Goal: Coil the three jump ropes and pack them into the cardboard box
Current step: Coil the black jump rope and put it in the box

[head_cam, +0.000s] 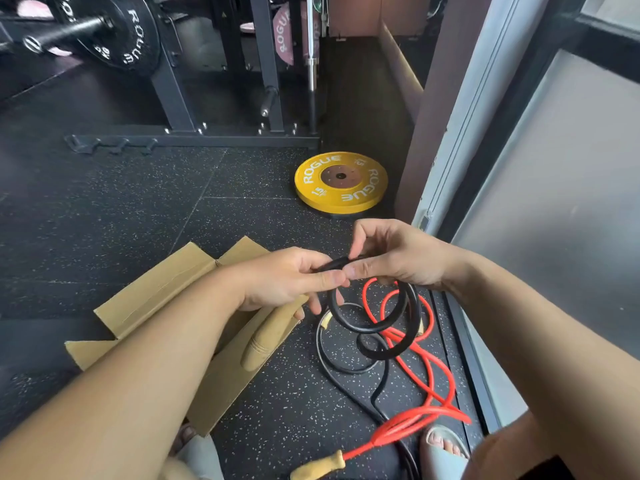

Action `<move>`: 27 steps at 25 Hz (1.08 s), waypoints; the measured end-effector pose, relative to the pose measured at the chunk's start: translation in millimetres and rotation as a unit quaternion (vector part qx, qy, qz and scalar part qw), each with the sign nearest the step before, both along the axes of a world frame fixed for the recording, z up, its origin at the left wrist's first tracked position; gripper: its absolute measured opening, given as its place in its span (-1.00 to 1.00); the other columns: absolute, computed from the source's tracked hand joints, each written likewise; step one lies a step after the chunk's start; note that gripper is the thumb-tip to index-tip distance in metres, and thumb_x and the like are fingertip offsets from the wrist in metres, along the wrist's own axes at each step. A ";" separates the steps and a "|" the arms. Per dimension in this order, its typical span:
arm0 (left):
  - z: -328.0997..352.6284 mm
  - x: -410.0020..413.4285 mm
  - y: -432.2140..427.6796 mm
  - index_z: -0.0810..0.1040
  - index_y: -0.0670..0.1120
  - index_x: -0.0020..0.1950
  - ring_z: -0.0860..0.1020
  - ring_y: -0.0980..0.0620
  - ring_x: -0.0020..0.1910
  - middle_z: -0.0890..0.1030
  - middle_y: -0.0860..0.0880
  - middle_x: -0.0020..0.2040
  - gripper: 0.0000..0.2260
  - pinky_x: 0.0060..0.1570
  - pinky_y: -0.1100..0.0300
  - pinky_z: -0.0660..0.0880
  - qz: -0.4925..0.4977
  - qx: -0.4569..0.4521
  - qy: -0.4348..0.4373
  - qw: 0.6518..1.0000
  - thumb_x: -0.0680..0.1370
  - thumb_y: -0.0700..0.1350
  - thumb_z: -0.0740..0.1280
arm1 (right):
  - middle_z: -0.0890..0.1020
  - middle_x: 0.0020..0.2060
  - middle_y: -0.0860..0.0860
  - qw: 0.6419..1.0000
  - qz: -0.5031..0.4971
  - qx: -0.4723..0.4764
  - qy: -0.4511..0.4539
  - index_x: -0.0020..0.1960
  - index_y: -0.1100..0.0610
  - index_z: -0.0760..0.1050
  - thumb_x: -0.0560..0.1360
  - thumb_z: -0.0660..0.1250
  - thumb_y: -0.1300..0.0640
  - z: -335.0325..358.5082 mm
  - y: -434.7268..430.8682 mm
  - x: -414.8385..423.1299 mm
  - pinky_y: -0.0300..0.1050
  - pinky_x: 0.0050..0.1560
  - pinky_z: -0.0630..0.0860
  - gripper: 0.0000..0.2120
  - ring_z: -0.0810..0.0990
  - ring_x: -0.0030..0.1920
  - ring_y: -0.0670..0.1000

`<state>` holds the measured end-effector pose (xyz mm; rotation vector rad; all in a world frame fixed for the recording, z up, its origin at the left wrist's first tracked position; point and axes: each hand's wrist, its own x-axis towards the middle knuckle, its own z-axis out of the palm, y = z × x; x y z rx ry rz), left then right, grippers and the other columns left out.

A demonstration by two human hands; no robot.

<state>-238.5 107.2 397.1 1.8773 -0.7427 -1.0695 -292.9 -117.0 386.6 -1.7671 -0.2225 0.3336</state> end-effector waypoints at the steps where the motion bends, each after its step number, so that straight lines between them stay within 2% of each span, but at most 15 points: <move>1: -1.4 -3.4 -3.4 0.58 -0.03 0.18 0.59 0.03 -0.19 0.69 -0.05 0.05 -0.61 -0.28 0.12 0.54 -0.001 0.008 -0.002 1.000 0.53 0.22 0.33 | 0.63 -0.34 0.07 0.999 0.001 -0.033 0.013 -0.10 0.14 0.40 0.43 0.57 0.19 -0.1 -0.4 -0.4 -0.17 -0.47 0.22 -0.68 0.35 -0.40 0.03; 3: -1.9 -9.4 -9.8 0.54 -0.09 0.18 0.56 0.04 -0.28 0.70 -0.04 -0.08 -0.66 -0.39 0.20 0.49 -0.001 0.001 -0.013 1.000 0.58 0.14 0.30 | 0.55 -0.41 -0.05 0.997 -0.023 -0.074 0.023 -0.06 0.13 0.35 0.43 0.57 0.24 1.2 2.4 -0.2 -0.18 -0.52 0.25 -0.63 0.33 -0.46 -0.02; 4: -1.2 -10.1 -12.2 0.54 -0.12 0.16 0.51 0.04 -0.35 0.67 -0.05 -0.16 -0.72 -0.43 0.22 0.46 0.014 -0.018 -0.011 1.000 0.62 0.06 0.27 | 0.58 -0.38 -0.03 0.997 -0.037 -0.057 0.020 -0.02 0.14 0.34 0.45 0.54 0.28 2.1 3.1 0.2 -0.20 -0.51 0.31 -0.63 0.37 -0.46 -0.03; 7: 6.0 -4.2 -9.0 0.54 -0.13 0.02 0.41 0.03 -0.41 0.58 -0.06 -0.26 -0.82 -0.45 0.23 0.41 0.086 -0.090 -0.018 0.992 0.66 -0.06 0.21 | 0.67 -0.11 0.21 0.999 -0.012 0.036 0.033 0.15 0.24 0.39 0.46 0.45 0.44 3.3 -8.6 -1.8 -0.16 -0.21 0.57 -0.64 0.59 -0.21 0.14; 9: 10.9 3.2 0.5 0.52 -0.11 -0.01 0.39 -0.05 -0.37 0.57 -0.04 -0.27 -0.81 -0.46 0.24 0.39 0.125 -0.127 0.003 0.984 0.64 -0.03 0.21 | 0.68 0.02 0.26 0.996 0.025 0.039 0.072 0.29 0.29 0.41 0.42 0.44 0.34 1.1 -21.1 -7.5 -0.15 -0.04 0.59 -0.53 0.62 -0.01 0.21; 11: 14.1 9.9 10.9 0.51 -0.10 -0.02 0.38 -0.05 -0.37 0.56 -0.04 -0.25 -0.81 -0.46 0.25 0.38 0.122 -0.157 0.044 0.979 0.61 0.02 0.24 | 0.69 0.02 0.25 0.991 0.021 0.079 0.106 0.34 0.26 0.47 0.41 0.52 0.17 -4.1 -26.7 -13.7 -0.12 0.01 0.60 -0.46 0.61 0.08 0.25; 13: 14.0 12.5 16.4 0.52 -0.08 -0.01 0.38 0.03 -0.42 0.55 -0.03 -0.24 -0.82 -0.44 0.23 0.40 0.115 -0.195 0.090 0.970 0.62 0.03 0.26 | 0.68 -0.11 0.19 0.973 0.022 0.195 0.123 0.22 0.22 0.56 0.42 0.57 0.00 -5.1 -22.7 -16.5 -0.08 -0.02 0.61 -0.52 0.67 0.02 0.24; 15: 13.4 15.0 20.1 0.54 -0.06 0.00 0.41 0.05 -0.42 0.55 -0.03 -0.21 -0.85 -0.41 0.21 0.41 0.107 -0.228 0.129 0.959 0.59 0.01 0.29 | 0.58 -0.28 0.07 0.935 0.017 0.329 0.129 0.08 0.21 0.54 0.42 0.56 -0.07 -3.8 -11.3 -15.7 -0.02 -0.06 0.64 -0.57 0.69 -0.17 0.13; 16: 13.6 16.8 22.9 0.56 -0.06 0.03 0.43 0.05 -0.40 0.58 -0.04 -0.17 -0.88 -0.39 0.20 0.43 0.092 -0.226 0.134 0.961 0.59 -0.03 0.33 | 0.50 -0.36 0.01 0.926 0.001 0.357 0.119 0.06 0.21 0.52 0.46 0.51 -0.09 -3.3 -5.8 -14.7 -0.01 -0.10 0.63 -0.60 0.63 -0.31 0.05; 18: 15.8 18.4 28.2 0.53 -0.10 0.17 0.47 0.03 -0.37 0.66 -0.10 0.01 -0.83 -0.36 0.16 0.48 0.023 -0.156 0.095 0.983 0.59 -0.19 0.33 | 0.34 -0.44 -0.05 0.949 -0.060 0.300 0.078 0.03 0.17 0.59 0.55 0.34 -0.09 0.7 -0.4 -13.4 -0.08 -0.31 0.51 -0.70 0.35 -0.50 -0.06; 20: 14.7 18.9 31.4 0.45 -0.06 0.33 0.53 -0.01 -0.27 0.66 -0.08 0.18 -0.68 -0.26 0.10 0.56 -0.048 -0.034 0.047 0.997 0.59 -0.27 0.30 | 0.26 -0.49 -0.05 0.980 -0.102 0.168 0.036 -0.20 0.01 0.64 0.56 0.28 -0.03 5.2 -0.7 -13.6 -0.11 -0.41 0.28 -0.74 0.18 -0.53 -0.07; 21: 13.3 19.1 32.4 0.44 0.00 0.36 0.59 -0.03 -0.16 0.65 -0.04 0.21 -0.64 -0.15 0.06 0.59 -0.057 0.009 0.042 0.997 0.57 -0.15 0.33 | 0.24 -0.52 -0.05 0.986 -0.112 0.119 0.030 -0.33 -0.01 0.60 0.54 0.31 -0.02 7.0 -0.9 -14.1 -0.09 -0.39 0.21 -0.71 0.16 -0.54 -0.06; 23: 10.7 18.3 31.1 0.46 0.10 0.36 0.61 0.02 0.15 0.64 0.04 0.24 -0.52 0.11 -0.01 0.56 -0.034 0.040 0.055 0.997 0.46 0.17 0.35 | 0.25 -0.56 -0.06 0.988 -0.124 0.079 0.038 -0.42 0.00 0.56 0.48 0.37 -0.02 8.8 -0.8 -14.6 -0.10 -0.40 0.18 -0.70 0.15 -0.54 -0.04; 25: 9.5 14.5 23.7 0.47 0.12 0.37 0.55 0.09 0.29 0.62 0.09 0.26 -0.45 0.27 0.02 0.44 -0.012 0.016 0.011 1.000 0.44 0.31 0.32 | 0.25 -0.55 0.00 0.993 -0.105 0.035 0.032 -0.34 0.03 0.64 0.47 0.42 -0.04 9.4 1.0 -12.9 -0.13 -0.43 0.19 -0.76 0.17 -0.52 0.00; 27: 4.5 7.4 10.5 0.49 0.10 0.35 0.54 0.14 0.28 0.63 0.10 0.25 -0.55 0.34 0.05 0.40 -0.015 -0.022 -0.047 0.999 0.53 0.26 0.30 | 0.26 -0.53 0.07 0.997 -0.053 -0.055 0.003 -0.17 0.13 0.70 0.51 0.45 -0.10 8.7 5.1 -10.9 -0.16 -0.46 0.17 -0.71 0.19 -0.49 0.06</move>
